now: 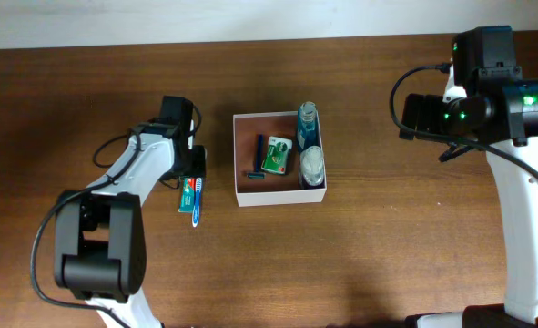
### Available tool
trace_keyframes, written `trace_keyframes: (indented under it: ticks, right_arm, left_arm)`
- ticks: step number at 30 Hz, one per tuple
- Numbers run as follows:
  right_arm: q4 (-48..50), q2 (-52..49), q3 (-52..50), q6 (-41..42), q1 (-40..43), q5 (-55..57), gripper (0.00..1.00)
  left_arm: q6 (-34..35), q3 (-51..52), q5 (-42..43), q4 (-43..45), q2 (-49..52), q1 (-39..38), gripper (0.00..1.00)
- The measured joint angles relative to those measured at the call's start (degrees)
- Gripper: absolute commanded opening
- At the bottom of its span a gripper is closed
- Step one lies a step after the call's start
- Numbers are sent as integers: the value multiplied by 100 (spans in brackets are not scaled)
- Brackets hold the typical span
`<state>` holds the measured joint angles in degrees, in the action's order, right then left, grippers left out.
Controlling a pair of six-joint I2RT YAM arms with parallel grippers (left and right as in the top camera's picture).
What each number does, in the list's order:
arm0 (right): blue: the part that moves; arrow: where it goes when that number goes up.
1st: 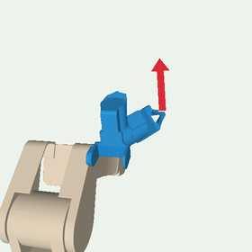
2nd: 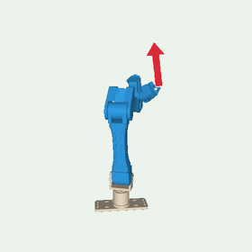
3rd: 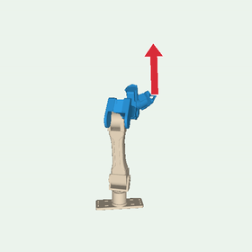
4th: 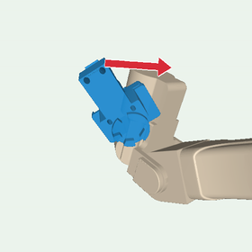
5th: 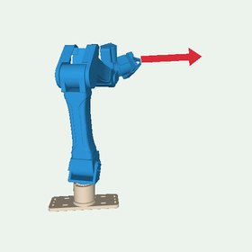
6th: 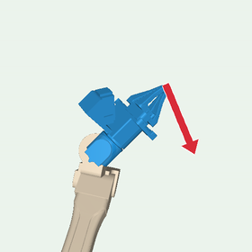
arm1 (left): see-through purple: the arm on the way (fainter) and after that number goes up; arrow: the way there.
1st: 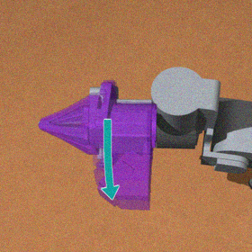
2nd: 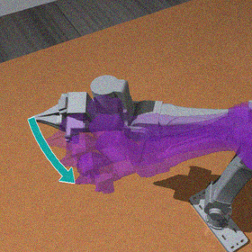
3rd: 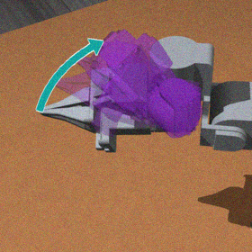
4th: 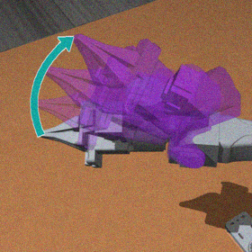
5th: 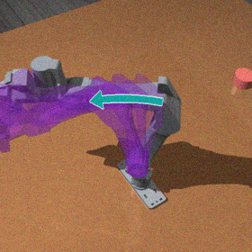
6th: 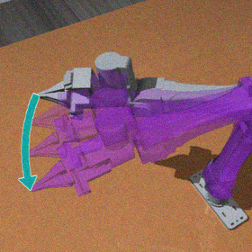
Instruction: Pack container
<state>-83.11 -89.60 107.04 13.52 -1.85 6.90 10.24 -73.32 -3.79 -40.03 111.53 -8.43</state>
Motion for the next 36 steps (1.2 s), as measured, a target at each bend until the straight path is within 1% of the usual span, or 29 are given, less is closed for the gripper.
trace_keyframes:
  ticks: [4, 15, 18, 19, 21, 26, 36]
  right_arm:
    - [0, 0, 0, 0, 0, 0, 98]
    - [0, 0, 0, -2, 0, 0, 98]
    - [0, 0, 0, 0, 0, -2, 98]
    - [0, 0, 0, -2, 0, -2, 98]
    - [0, 0, 0, 0, 0, -2, 98]
    - [0, 0, 0, -2, 0, 0, 98]
    - [0, 0, 0, 0, 0, -2, 98]
  left_arm:
    - [-2, 2, -2, 50, 184, 2, 54]
    - [-2, 4, 7, 111, 201, 111, 54]
    - [-2, 4, 144, 199, 201, 114, 54]
    - [-4, 4, 195, 208, 201, 111, 49]
    - [-13, 4, 284, 216, 201, 111, 47]
    - [-20, 4, 424, 216, 201, 203, 47]
    - [-20, 4, 925, 197, 201, 719, 47]
